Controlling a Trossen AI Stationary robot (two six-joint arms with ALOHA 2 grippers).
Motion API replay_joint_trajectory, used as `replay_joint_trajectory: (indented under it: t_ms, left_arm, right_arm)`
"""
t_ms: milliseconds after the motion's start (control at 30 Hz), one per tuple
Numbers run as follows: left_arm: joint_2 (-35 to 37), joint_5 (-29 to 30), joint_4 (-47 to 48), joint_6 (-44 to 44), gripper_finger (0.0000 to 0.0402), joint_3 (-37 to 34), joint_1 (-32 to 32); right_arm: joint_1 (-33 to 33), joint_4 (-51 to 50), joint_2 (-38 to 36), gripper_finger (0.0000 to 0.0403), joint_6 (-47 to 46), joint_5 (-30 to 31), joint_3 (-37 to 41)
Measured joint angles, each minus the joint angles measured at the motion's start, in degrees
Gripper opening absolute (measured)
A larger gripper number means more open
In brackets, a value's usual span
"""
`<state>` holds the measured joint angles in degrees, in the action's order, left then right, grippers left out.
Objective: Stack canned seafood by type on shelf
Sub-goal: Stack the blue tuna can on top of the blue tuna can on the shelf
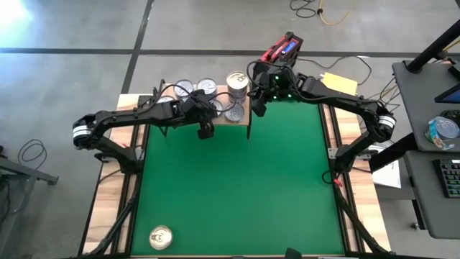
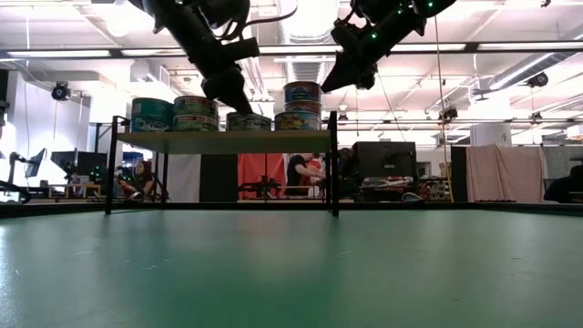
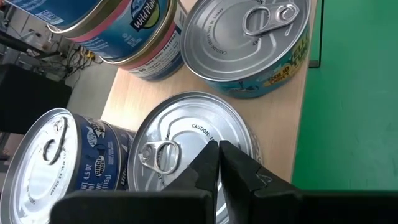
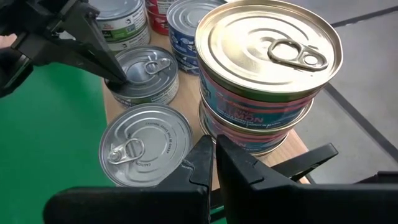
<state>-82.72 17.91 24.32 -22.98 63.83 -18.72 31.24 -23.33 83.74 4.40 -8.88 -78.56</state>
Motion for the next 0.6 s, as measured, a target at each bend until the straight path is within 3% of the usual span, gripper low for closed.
replay_joint_trajectory:
  t_ms: [600]
  left_arm:
    - [0.4,-0.1,0.3,-0.5,0.0,0.0,0.7]
  right_arm:
    - [0.0,0.0,0.0,0.0012,-0.3,0.0,0.0]
